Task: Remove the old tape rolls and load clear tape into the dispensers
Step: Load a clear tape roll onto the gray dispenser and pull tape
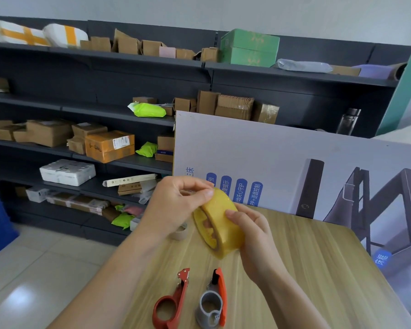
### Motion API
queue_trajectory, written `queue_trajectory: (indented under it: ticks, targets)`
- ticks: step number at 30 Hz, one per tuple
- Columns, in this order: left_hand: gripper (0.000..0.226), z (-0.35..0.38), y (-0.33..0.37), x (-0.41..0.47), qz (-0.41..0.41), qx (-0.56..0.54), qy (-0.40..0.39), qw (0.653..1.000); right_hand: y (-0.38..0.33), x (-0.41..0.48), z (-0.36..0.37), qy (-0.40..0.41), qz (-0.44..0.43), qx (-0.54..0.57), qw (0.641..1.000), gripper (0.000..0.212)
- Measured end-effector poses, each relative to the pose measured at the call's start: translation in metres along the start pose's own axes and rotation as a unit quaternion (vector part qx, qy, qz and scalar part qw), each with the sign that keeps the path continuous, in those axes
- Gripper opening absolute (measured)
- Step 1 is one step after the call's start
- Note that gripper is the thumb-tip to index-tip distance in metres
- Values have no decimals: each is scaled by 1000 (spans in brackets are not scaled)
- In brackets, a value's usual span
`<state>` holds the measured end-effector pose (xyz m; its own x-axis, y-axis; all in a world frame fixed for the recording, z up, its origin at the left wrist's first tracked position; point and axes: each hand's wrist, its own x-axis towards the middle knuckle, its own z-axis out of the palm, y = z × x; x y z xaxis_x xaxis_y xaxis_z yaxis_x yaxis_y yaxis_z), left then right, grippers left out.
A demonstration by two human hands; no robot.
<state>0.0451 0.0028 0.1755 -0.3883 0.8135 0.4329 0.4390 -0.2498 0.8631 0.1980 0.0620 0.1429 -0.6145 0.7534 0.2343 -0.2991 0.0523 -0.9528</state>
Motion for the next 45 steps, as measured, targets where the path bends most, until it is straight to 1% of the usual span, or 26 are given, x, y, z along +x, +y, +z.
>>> queue_trajectory:
  ticks: [2, 3, 5, 6, 7, 8, 10, 11, 12, 13, 15, 16, 18, 20, 22, 24, 26, 28, 30, 33, 34, 38, 40, 42, 44, 45]
  targets:
    - [6, -7, 2, 7, -30, -11, -31, 999, 1, 1, 0, 8, 27, 3, 1000, 35]
    - [6, -9, 3, 8, -44, -18, -48, 998, 1, 1, 0, 8, 35, 8, 999, 33]
    - [10, -11, 3, 9, -72, -24, -63, 995, 1, 1, 1, -4, 47, 27, 999, 28]
    - [14, -11, 2, 9, -87, -29, -62, 994, 0, 1, 1, -12, 55, 39, 998, 30]
    - [17, -11, 1, 9, -107, -40, -61, 992, 0, 2, 1, -15, 67, 51, 996, 38]
    - [18, -11, 2, 9, -129, -51, -70, 988, 2, 3, 0, -10, 81, 64, 995, 51]
    - [21, -10, 0, 8, -172, -70, -108, 977, 7, 4, -1, 5, 104, 86, 991, 74]
    - [23, -11, -2, 8, -188, -83, -126, 971, 9, 4, -2, 4, 108, 93, 990, 75]
    - [25, -11, -4, 7, -198, -98, -136, 966, 10, 5, -3, -2, 104, 98, 990, 67]
    - [28, -12, -5, 7, -204, -116, -141, 962, 9, 6, -4, -11, 95, 107, 990, 53]
    - [35, -13, -7, 6, -202, -145, -149, 957, 7, 6, -6, -31, 73, 142, 987, 35]
    - [36, -12, -6, 6, -197, -154, -150, 956, 7, 6, -8, -37, 66, 161, 984, 33]
    - [35, -10, -3, 4, -189, -175, -134, 957, 8, 8, -11, -37, 63, 178, 981, 38]
    - [33, -5, 4, 4, -176, -181, -109, 961, 9, 11, -15, -27, 72, 147, 986, 45]
    - [28, 0, 12, 3, -153, -148, -95, 973, 7, 13, -18, -18, 89, 100, 991, 55]
    - [30, 6, 17, 2, -128, -98, -74, 984, 4, 15, -20, -20, 102, 72, 992, 64]
    - [33, 11, 22, 1, -117, -62, -54, 990, 1, 16, -20, -20, 112, 60, 992, 73]
    - [37, 13, 23, 1, -117, -51, -49, 991, -1, 17, -21, -26, 109, 65, 992, 80]
    - [38, 13, 23, 1, -121, -67, -51, 989, -1, 18, -25, -38, 93, 86, 991, 77]
    - [34, 10, 20, 1, -121, -100, -56, 986, -3, 17, -29, -76, 66, 111, 989, 51]
    - [33, 8, 19, 1, -123, -119, -56, 984, -3, 16, -30, -89, 60, 124, 986, 46]
    - [35, 5, 18, 0, -157, -191, -66, 967, 4, 18, -35, -110, 48, 210, 970, 46]
    - [38, 7, 15, 0, -161, -209, -64, 962, 7, 18, -35, -118, 44, 227, 966, 44]
    - [38, 9, 13, 0, -158, -219, -53, 962, 7, 17, -35, -118, 43, 217, 968, 45]
    - [40, 12, 13, 1, -146, -220, -48, 963, 3, 16, -33, -118, 42, 165, 978, 45]
    - [47, 13, 13, 2, -136, -207, -51, 968, 0, 15, -32, -118, 46, 130, 983, 41]
